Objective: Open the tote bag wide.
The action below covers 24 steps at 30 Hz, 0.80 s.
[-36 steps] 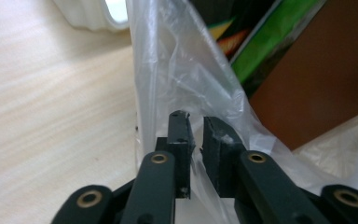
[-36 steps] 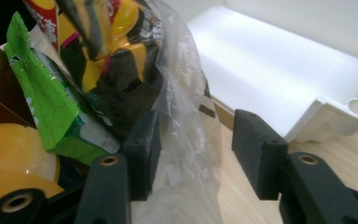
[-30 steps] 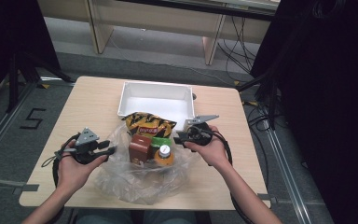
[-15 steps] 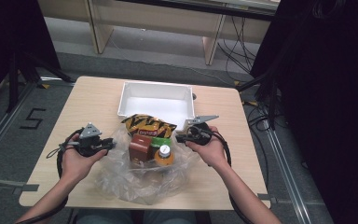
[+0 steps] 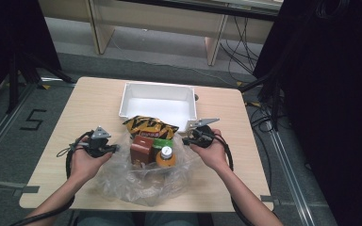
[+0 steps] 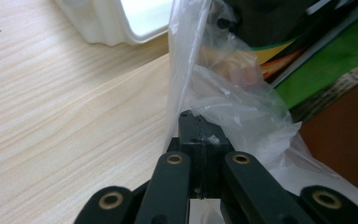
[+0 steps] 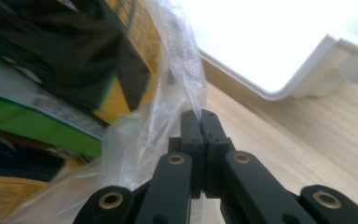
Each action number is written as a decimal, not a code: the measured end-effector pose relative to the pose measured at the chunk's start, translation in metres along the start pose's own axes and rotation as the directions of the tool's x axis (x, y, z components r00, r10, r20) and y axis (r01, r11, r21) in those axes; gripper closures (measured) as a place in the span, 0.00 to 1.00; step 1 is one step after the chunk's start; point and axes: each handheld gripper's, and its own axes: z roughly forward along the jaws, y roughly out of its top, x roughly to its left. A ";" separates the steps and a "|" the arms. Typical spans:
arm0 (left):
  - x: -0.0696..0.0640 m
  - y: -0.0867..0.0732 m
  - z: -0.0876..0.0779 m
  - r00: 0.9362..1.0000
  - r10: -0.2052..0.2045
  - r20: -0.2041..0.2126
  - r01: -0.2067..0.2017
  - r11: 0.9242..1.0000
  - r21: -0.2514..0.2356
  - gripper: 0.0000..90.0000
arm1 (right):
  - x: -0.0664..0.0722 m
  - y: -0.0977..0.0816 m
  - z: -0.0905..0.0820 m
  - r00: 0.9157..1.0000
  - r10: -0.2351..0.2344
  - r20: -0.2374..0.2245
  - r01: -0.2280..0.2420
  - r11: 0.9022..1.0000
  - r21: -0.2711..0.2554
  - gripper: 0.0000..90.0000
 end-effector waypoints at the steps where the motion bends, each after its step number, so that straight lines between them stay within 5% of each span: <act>1: 0.001 0.000 0.000 1.000 0.000 0.005 0.000 1.000 0.019 1.00 | -0.002 0.000 0.000 1.000 -0.015 0.008 0.015 1.000 0.022 1.00; 3: 0.002 -0.002 0.002 1.000 -0.004 -0.005 0.004 1.000 0.023 1.00 | -0.004 -0.003 0.005 0.999 -0.014 0.035 0.013 1.000 0.012 1.00; 10: 0.004 -0.004 0.004 1.000 0.016 -0.024 -0.014 0.998 0.057 1.00 | -0.015 -0.008 0.007 0.996 -0.011 0.083 0.003 0.995 0.097 1.00; 16: 0.009 -0.006 0.004 0.998 -0.012 -0.056 0.015 0.998 0.055 1.00 | -0.027 -0.013 0.004 0.992 0.018 0.121 -0.034 0.991 0.129 1.00; 18: 0.012 -0.007 0.003 0.998 -0.014 -0.057 0.017 0.998 0.055 1.00 | -0.028 -0.015 0.002 0.992 0.039 0.120 -0.057 0.987 0.152 1.00; 24: 0.011 -0.008 0.003 0.998 -0.014 -0.057 0.017 0.999 0.045 1.00 | -0.027 -0.016 0.004 0.993 0.015 0.113 -0.031 0.990 0.139 0.99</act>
